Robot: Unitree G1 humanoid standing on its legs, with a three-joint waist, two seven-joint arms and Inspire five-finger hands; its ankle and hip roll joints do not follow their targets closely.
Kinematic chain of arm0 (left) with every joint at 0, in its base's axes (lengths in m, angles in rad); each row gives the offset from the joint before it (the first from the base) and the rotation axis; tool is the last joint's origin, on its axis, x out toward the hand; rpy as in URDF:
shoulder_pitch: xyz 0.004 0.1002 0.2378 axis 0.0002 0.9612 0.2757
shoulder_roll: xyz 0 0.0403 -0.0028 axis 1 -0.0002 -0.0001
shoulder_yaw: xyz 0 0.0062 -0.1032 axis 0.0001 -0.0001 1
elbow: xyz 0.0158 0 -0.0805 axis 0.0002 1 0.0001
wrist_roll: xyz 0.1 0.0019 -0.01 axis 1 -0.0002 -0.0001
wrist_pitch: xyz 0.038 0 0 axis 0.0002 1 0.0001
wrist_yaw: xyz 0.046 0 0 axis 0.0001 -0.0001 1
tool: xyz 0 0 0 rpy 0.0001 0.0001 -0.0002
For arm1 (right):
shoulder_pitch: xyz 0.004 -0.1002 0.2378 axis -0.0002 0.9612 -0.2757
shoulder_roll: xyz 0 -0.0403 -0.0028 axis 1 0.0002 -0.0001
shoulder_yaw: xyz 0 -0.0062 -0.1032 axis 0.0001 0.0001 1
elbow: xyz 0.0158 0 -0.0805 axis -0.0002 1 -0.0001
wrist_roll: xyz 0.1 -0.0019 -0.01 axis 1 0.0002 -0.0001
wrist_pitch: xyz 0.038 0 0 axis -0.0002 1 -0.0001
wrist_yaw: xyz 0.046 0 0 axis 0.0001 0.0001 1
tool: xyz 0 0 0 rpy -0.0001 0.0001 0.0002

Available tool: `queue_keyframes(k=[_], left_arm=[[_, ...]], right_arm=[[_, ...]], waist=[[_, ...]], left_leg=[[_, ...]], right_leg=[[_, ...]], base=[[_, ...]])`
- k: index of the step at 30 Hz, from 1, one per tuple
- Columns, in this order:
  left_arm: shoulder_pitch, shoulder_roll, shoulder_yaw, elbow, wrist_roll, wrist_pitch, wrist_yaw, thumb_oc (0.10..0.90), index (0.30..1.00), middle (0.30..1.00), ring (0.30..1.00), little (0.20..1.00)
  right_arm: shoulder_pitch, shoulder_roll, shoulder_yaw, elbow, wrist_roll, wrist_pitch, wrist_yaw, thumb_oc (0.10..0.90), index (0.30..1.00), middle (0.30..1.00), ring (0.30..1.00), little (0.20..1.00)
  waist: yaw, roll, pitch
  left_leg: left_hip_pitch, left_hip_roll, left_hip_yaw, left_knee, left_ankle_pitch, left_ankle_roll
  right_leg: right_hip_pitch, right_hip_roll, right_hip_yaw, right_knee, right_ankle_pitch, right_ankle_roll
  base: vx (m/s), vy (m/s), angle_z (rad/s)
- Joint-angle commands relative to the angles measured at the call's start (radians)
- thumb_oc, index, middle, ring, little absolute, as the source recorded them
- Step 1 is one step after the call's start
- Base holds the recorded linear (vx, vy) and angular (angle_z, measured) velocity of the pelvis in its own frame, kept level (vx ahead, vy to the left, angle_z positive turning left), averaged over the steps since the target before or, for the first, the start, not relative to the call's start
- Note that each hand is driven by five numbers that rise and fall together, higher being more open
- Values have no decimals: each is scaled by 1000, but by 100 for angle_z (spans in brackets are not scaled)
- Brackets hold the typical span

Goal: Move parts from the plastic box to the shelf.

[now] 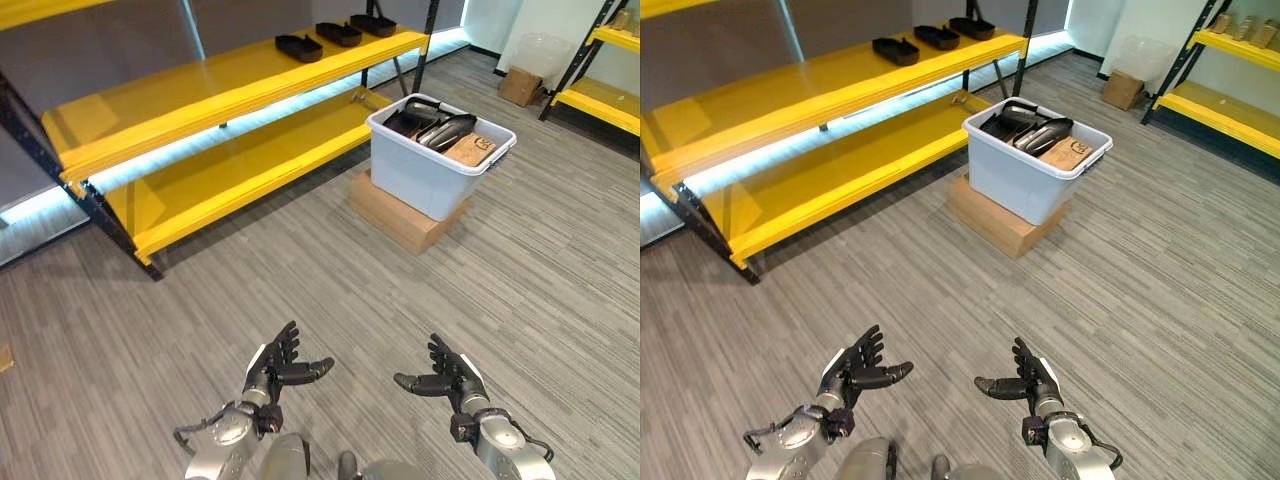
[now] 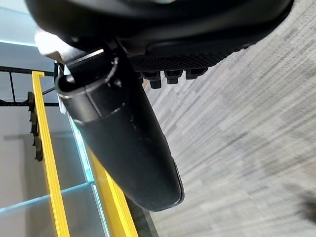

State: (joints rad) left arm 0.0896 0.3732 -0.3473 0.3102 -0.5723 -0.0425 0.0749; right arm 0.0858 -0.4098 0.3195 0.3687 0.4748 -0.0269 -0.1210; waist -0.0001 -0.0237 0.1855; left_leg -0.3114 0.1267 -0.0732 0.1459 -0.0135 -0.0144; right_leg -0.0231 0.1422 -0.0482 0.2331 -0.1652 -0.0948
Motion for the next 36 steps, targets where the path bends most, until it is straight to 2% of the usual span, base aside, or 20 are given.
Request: queue_keyframes(k=[1, 5, 7, 10, 11, 12, 13, 15, 16, 17, 18, 21, 22, 25, 26, 27, 31, 32, 34, 36], left_arm=[[-37, 8, 49, -100, 41, -75, -9, 900, 1000, 1000, 1000, 1000], [-39, 13, 46, -101, 47, -77, -16, 900, 1000, 1000, 1000, 1000], [-55, 25, 39, -110, 48, -81, -23, 900, 1000, 1000, 1000, 1000], [-59, 28, 35, -112, 40, -81, -20, 900, 1000, 1000, 1000, 1000], [-58, 32, 34, -115, 38, -79, -19, 900, 1000, 1000, 1000, 1000], [-58, 33, 34, -115, 38, -79, -19, 900, 1000, 1000, 1000, 1000], [-57, 38, 32, -121, 46, -73, -20, 900, 1000, 1000, 1000, 1000], [-57, 43, 32, -129, 51, -71, -15, 900, 1000, 1000, 1000, 1000], [-57, 43, 32, -129, 51, -71, -15, 900, 1000, 1000, 1000, 1000], [-53, 50, 35, -140, 53, -69, -14, 900, 1000, 1000, 1000, 1000], [-49, 59, 37, -145, 59, -71, -16, 900, 1000, 1000, 1000, 1000], [-38, 56, 40, -139, 70, -69, -24, 900, 1000, 1000, 1000, 1000], [-42, 53, 41, -130, 65, -68, -24, 900, 1000, 1000, 1000, 1000], [-38, 50, 49, -122, 53, -66, -26, 900, 1000, 1000, 1000, 1000], [-32, 45, 55, -118, 49, -67, -27, 900, 1000, 1000, 1000, 1000], [-27, 43, 60, -116, 44, -67, -30, 900, 1000, 1000, 1000, 1000], [-13, 38, 64, -120, 48, -68, -39, 900, 1000, 1000, 1000, 1000], [-10, 35, 63, -118, 55, -67, -43, 900, 1000, 1000, 1000, 1000], [-10, 30, 60, -112, 64, -64, -50, 900, 1000, 1000, 1000, 1000], [-14, 25, 54, -110, 67, -63, -55, 900, 1000, 1000, 1000, 1000]], right_arm=[[4, -22, -36, -86, -5, -71, -1, 900, 1000, 1000, 1000, 1000], [12, -5, -31, -87, -27, -60, 22, 900, 1000, 1000, 1000, 1000], [23, 9, -40, -100, -16, -49, 36, 900, 1000, 1000, 1000, 1000], [18, 13, -38, -102, -12, -46, 36, 900, 1000, 1000, 1000, 1000], [11, 16, -38, -105, -18, -44, 38, 900, 1000, 1000, 1000, 1000], [11, 16, -38, -105, -18, -43, 38, 900, 1000, 1000, 1000, 1000], [10, 25, -42, -108, -21, -45, 37, 900, 1000, 1000, 1000, 1000], [8, 34, -41, -111, -24, -50, 38, 900, 1000, 1000, 1000, 1000], [8, 33, -41, -111, -24, -50, 38, 900, 1000, 1000, 1000, 1000], [9, 41, -41, -127, -24, -53, 36, 900, 1000, 1000, 1000, 1000], [10, 41, -35, -126, -35, -56, 39, 900, 1000, 1000, 1000, 1000], [28, 37, -39, -134, -51, -61, 40, 900, 1000, 1000, 1000, 1000], [31, 39, -40, -131, -40, -62, 40, 900, 1000, 1000, 1000, 1000], [36, 37, -44, -131, -31, -61, 37, 900, 1000, 1000, 1000, 1000], [36, 37, -44, -124, -30, -62, 36, 900, 1000, 1000, 1000, 1000], [32, 35, -46, -124, -28, -62, 37, 900, 1000, 1000, 1000, 1000], [36, 25, -42, -131, -29, -59, 39, 900, 1000, 1000, 1000, 1000], [46, 20, -44, -137, -32, -57, 41, 900, 1000, 1000, 1000, 1000], [58, 17, -44, -131, -33, -50, 45, 900, 1000, 1000, 1000, 1000], [60, 16, -44, -117, -28, -51, 44, 900, 1000, 1000, 1000, 1000]], waist=[[15, 1, -12], [17, 3, -33], [13, -9, -49], [18, -17, -65], [26, -25, -79], [27, -25, -80], [28, -32, -80], [25, -25, -72], [26, -25, -75], [17, -14, -58], [-3, 18, -27], [-42, 48, -8], [-46, 51, -9], [-56, 46, 0], [-52, 45, 1], [-53, 39, -6], [-61, 36, -16], [-74, 31, -18], [-73, 18, -30], [-77, 19, -32]], left_leg=[[56, 45, -19, -90, 185, -56], [60, 11, -14, -33, 149, -40], [15, -43, 25, 77, 80, -27], [-11, -69, 35, 154, 23, -13], [-23, -95, 44, 218, -38, 10], [-24, -96, 45, 220, -40, 10], [-5, -122, 50, 247, -91, 39], [39, -141, 57, 234, -116, 72], [38, -140, 58, 229, -112, 72], [75, -155, 54, 217, -120, 91], [141, -167, 47, 181, -124, 116], [237, -189, 37, 134, -133, 127], [264, -200, 47, 121, -135, 125], [328, -218, 56, 105, -173, 116], [353, -214, 59, 111, -189, 104], [370, -216, 62, 107, -187, 96], [417, -207, 59, 116, -196, 78], [435, -199, 47, 144, -212, 67], [468, -186, 47, 166, -243, 51], [471, -176, 43, 187, -239, 43]], right_leg=[[78, -135, 106, -2, -32, 120], [112, -182, 115, 32, -52, 148], [149, -247, 115, 3, -28, 178], [161, -284, 112, -19, -1, 195], [164, -316, 116, -15, 34, 212], [164, -317, 117, -15, 34, 213], [125, -334, 135, 84, 120, 216], [48, -325, 146, 261, 257, 212], [44, -324, 147, 259, 260, 211], [-13, -313, 154, 363, 328, 213], [-113, -294, 141, 508, 343, 210], [-256, -231, 65, 591, 221, 199], [-287, -237, 18, 539, 196, 189], [-293, -312, -136, 358, 159, 176], [-273, -326, -208, 227, 150, 175], [-282, -333, -235, 151, 164, 180], [-269, -303, -240, -2, 216, 196], [-282, -295, -178, -33, 243, 208], [-256, -288, -165, -80, 257, 207], [-246, -279, -148, -60, 254, 202]], base=[[390, 213, -43], [375, 230, -44], [362, 250, -14], [245, 179, 6], [206, 154, 2], [377, 303, -3], [251, 237, 2], [232, 247, 0], [146, 207, -1], [203, 317, -2], [325, 415, -11], [327, 291, 8], [328, 177, 25], [305, 58, 19], [345, -64, 10], [342, -89, 2], [320, -88, -13], [359, -121, -9], [367, -152, 0], [212, -87, 18]])
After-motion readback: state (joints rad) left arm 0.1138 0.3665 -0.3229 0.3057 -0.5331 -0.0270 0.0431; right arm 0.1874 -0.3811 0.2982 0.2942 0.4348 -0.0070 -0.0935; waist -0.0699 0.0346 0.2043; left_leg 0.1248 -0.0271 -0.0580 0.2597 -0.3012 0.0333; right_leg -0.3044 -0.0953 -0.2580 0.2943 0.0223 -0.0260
